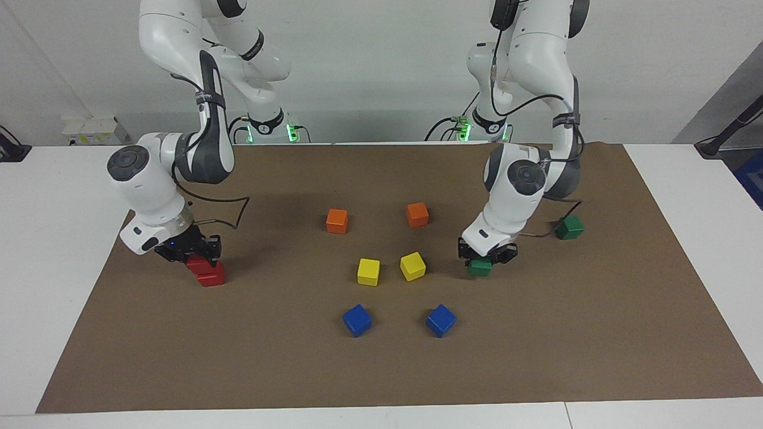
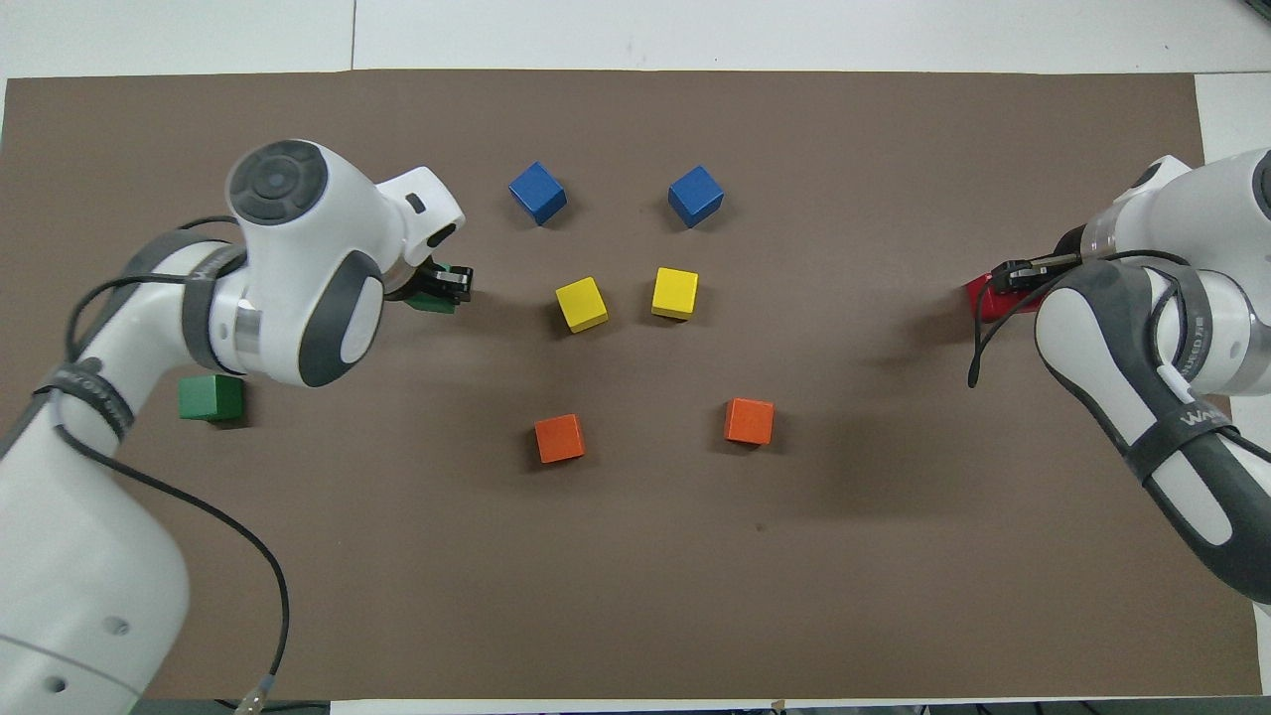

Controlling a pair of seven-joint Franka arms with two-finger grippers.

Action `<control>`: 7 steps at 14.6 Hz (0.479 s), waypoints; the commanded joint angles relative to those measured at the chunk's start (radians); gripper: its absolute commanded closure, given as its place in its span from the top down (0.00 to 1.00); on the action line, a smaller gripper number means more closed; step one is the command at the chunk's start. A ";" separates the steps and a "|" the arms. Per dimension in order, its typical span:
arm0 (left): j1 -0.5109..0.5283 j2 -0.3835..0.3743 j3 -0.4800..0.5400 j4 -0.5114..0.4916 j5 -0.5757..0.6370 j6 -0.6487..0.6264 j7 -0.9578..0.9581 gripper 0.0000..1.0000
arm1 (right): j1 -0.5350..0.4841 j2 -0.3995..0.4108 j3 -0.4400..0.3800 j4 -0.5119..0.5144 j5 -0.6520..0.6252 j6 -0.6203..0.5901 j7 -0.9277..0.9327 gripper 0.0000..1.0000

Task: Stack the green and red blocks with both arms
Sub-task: 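Carry the green cube over the placed green cube with the left gripper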

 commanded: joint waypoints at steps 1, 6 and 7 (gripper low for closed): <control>0.101 -0.172 -0.004 -0.035 -0.001 -0.149 0.011 0.00 | -0.013 -0.008 0.009 -0.017 -0.001 0.028 -0.029 0.00; 0.308 -0.260 -0.003 -0.087 -0.001 -0.251 0.233 0.00 | -0.014 0.006 0.009 -0.016 -0.001 0.050 -0.035 0.00; 0.349 -0.269 -0.003 -0.113 -0.001 -0.239 0.301 0.00 | -0.014 0.007 0.009 -0.016 -0.001 0.050 -0.035 0.00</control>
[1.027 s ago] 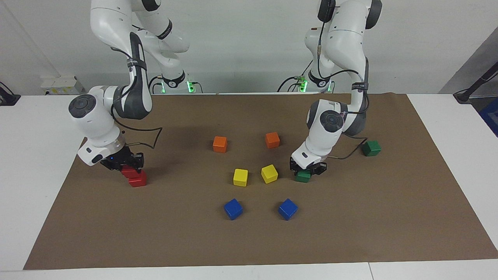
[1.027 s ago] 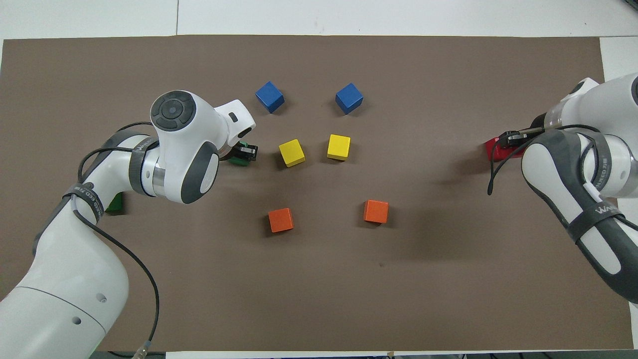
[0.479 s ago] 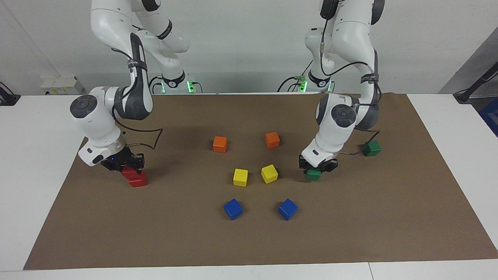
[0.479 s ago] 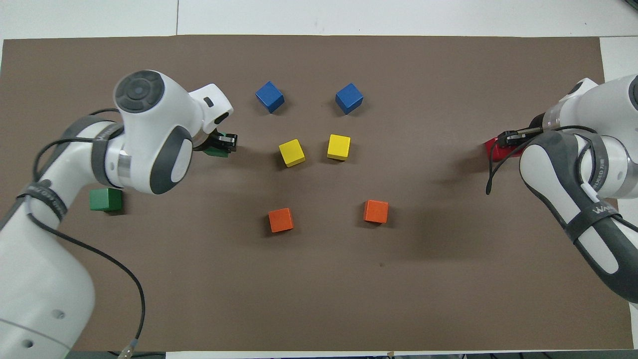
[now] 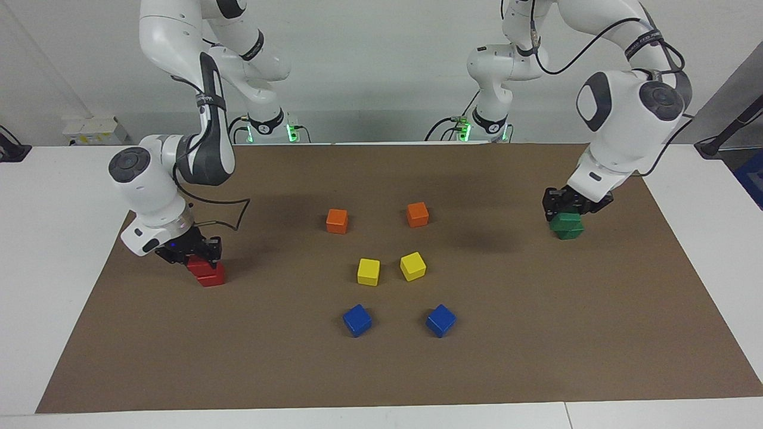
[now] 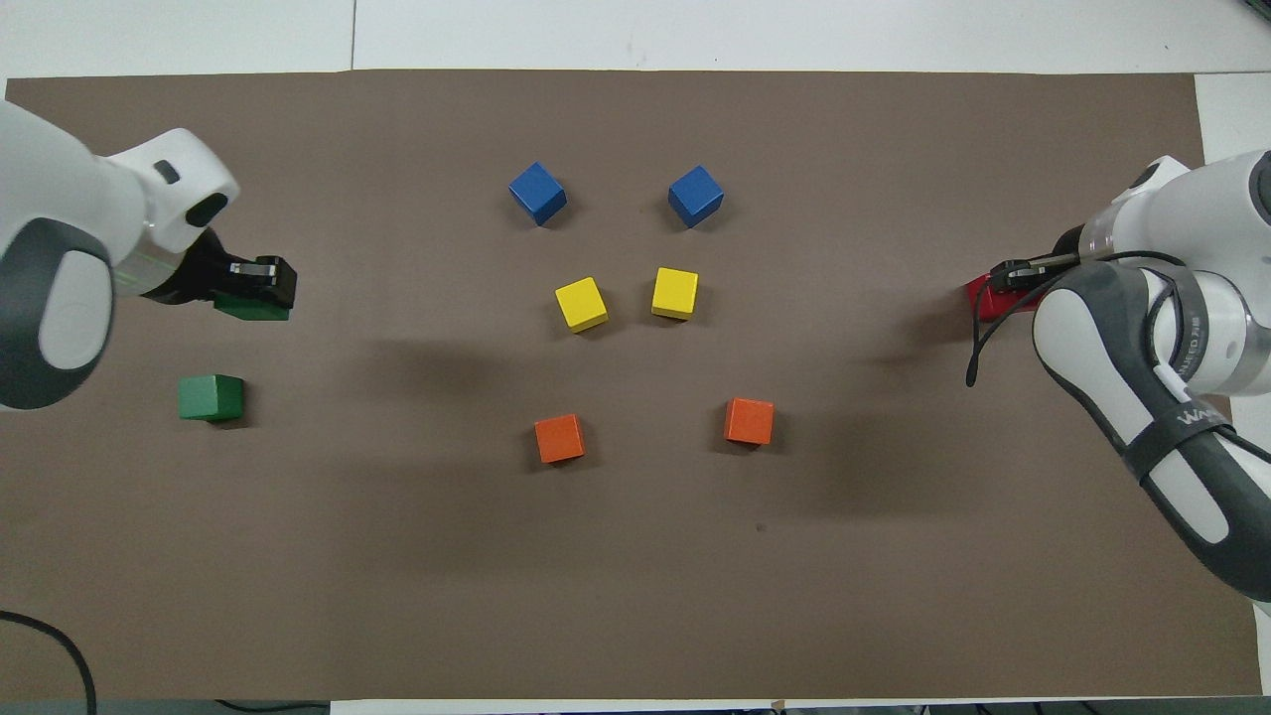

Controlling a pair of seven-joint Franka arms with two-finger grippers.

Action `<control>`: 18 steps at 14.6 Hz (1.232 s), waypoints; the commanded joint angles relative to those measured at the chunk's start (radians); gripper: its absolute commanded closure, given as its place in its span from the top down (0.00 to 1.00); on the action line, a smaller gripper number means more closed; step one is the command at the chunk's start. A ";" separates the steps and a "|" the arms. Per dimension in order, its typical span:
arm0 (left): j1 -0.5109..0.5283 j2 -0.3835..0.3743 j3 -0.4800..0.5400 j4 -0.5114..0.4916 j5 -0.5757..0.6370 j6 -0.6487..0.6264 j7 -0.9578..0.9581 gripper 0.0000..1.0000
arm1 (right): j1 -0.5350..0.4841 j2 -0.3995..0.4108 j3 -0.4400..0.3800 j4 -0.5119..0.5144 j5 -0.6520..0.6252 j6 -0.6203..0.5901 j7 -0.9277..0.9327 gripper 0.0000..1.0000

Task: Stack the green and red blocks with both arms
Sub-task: 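Carry the green cube over the placed green cube with the left gripper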

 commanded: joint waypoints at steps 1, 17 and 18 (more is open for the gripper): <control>0.109 -0.049 -0.010 -0.109 -0.001 0.044 0.154 0.00 | -0.016 0.003 0.010 -0.012 -0.001 0.028 -0.037 0.00; 0.180 -0.142 -0.012 -0.486 -0.009 0.489 0.019 0.00 | -0.014 0.008 0.010 -0.020 -0.001 0.048 -0.038 0.39; 0.180 -0.142 -0.012 -0.486 -0.009 0.489 0.010 0.00 | -0.014 0.008 0.010 -0.020 -0.001 0.048 -0.038 0.48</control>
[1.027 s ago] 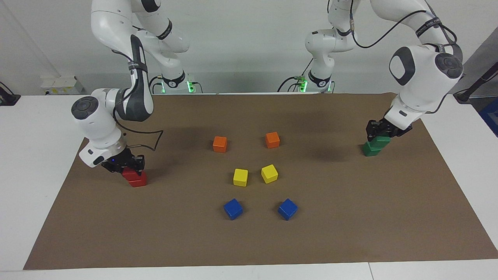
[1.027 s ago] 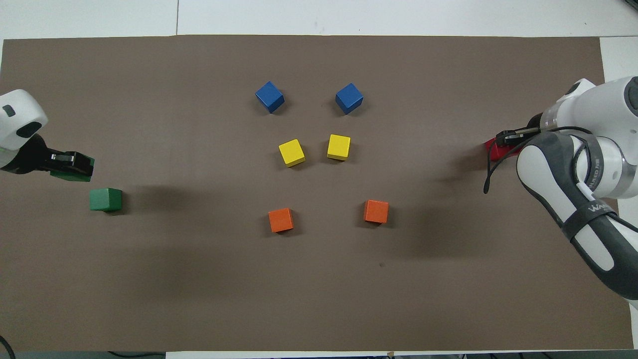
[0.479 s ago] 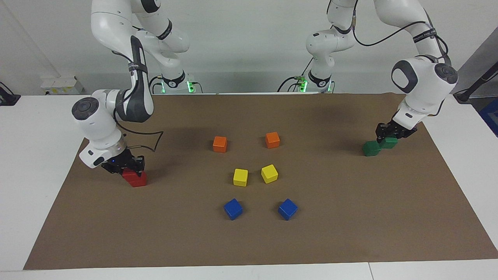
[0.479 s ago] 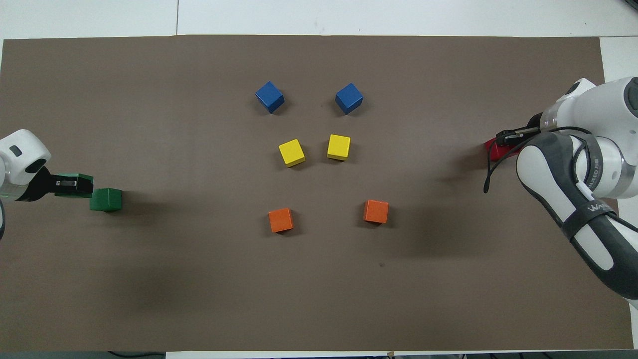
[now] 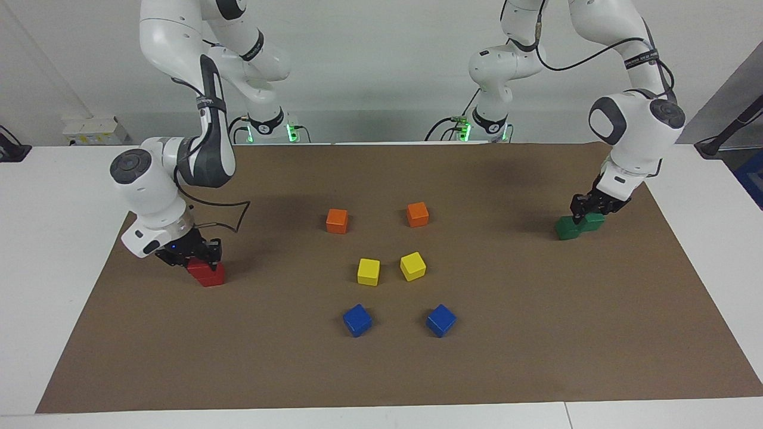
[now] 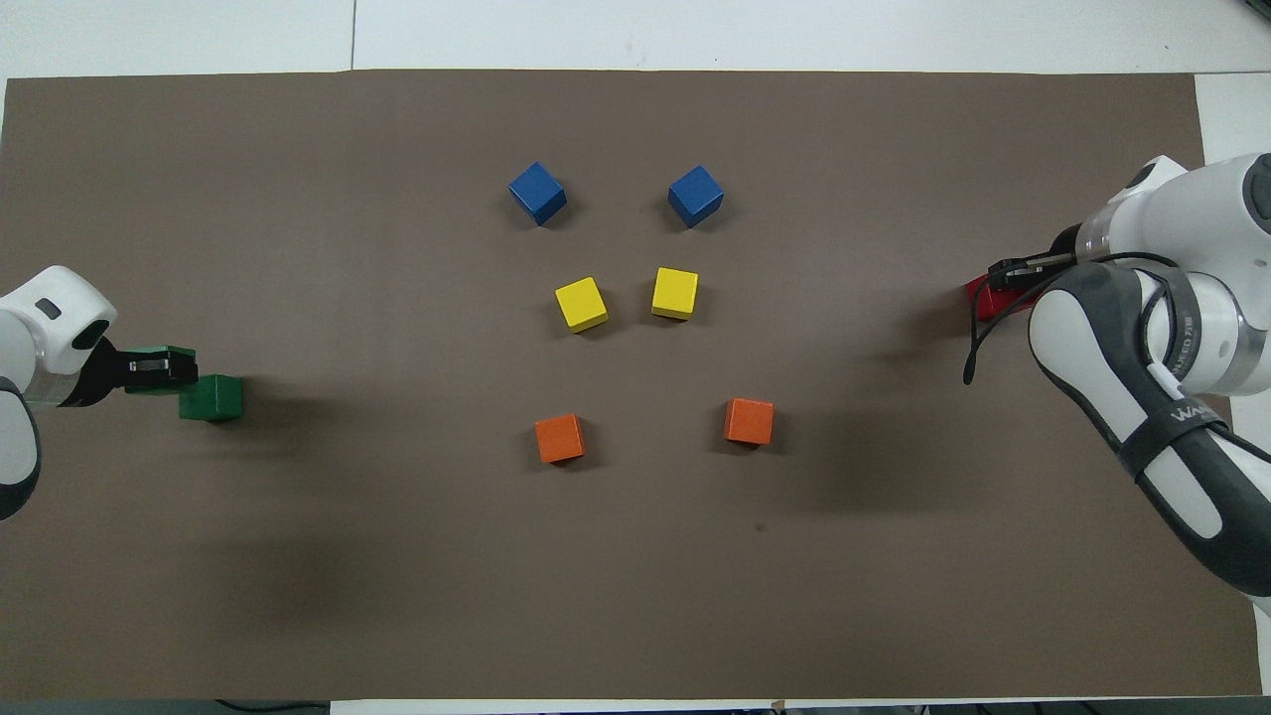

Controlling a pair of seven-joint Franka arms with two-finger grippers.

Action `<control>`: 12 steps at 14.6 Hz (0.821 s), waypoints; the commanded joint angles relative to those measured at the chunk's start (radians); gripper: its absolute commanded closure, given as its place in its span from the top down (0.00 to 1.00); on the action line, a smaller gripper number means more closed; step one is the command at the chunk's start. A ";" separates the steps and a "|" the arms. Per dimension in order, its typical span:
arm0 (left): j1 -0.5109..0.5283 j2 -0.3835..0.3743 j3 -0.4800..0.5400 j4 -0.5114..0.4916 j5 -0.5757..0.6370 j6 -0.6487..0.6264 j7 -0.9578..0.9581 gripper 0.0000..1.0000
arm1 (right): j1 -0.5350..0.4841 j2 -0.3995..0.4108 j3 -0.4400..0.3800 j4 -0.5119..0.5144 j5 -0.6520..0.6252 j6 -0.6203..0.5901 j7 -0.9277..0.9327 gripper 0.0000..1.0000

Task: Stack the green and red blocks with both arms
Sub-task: 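Stack the green cube with the left gripper while the right gripper stacks the red cube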

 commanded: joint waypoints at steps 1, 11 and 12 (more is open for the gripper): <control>-0.001 -0.050 -0.002 -0.051 -0.007 0.034 -0.050 0.00 | -0.014 0.001 0.010 -0.018 -0.001 0.030 -0.030 0.60; -0.002 -0.059 -0.003 -0.101 -0.007 0.069 -0.091 0.00 | -0.013 -0.009 0.012 -0.006 -0.001 -0.013 -0.030 1.00; -0.002 -0.059 -0.003 -0.103 -0.007 0.074 -0.091 0.00 | -0.008 -0.017 0.012 0.003 -0.001 -0.037 -0.030 1.00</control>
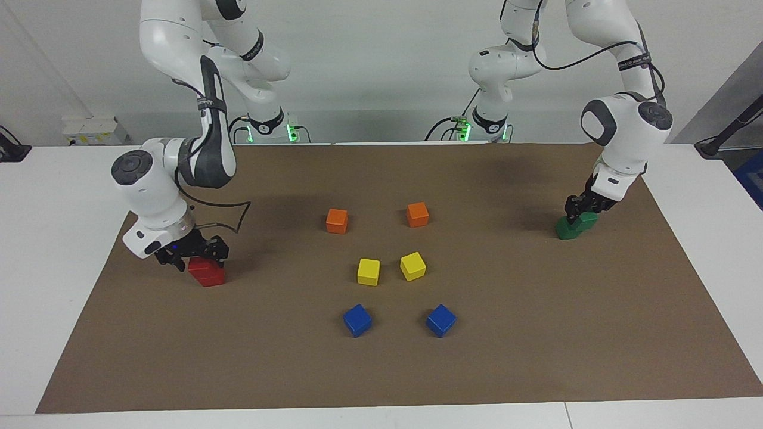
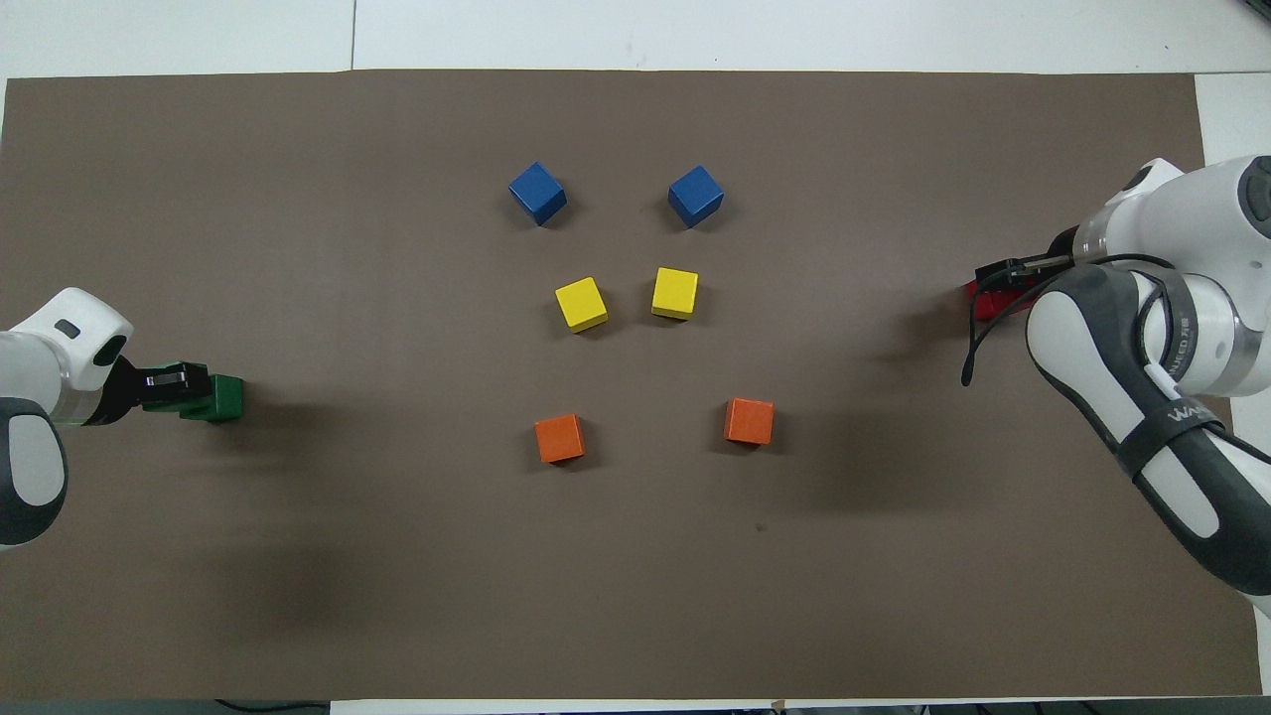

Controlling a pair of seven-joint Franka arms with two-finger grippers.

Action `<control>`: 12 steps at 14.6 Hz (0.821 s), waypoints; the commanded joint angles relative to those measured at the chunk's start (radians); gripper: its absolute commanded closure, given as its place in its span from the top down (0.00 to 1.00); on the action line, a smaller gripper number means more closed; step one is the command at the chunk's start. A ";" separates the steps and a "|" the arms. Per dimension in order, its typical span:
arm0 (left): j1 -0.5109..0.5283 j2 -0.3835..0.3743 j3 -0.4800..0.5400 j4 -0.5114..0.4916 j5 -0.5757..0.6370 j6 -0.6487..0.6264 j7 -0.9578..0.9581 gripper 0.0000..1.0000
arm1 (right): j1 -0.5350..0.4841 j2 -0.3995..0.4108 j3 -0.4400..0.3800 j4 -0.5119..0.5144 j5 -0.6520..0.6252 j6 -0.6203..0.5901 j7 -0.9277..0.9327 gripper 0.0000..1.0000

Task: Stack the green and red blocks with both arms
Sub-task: 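Stack the green cube with the left gripper while the right gripper stacks the red cube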

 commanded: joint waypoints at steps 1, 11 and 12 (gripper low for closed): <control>-0.001 -0.039 -0.002 -0.043 -0.007 0.035 -0.014 0.00 | -0.005 -0.032 0.010 0.022 -0.001 -0.064 -0.028 1.00; -0.012 -0.027 -0.001 -0.055 -0.007 0.053 0.052 0.90 | 0.018 -0.273 0.033 0.103 0.015 -0.360 -0.014 1.00; -0.003 -0.027 -0.001 -0.055 -0.007 0.049 0.075 1.00 | 0.023 -0.291 0.033 0.126 0.015 -0.424 -0.007 1.00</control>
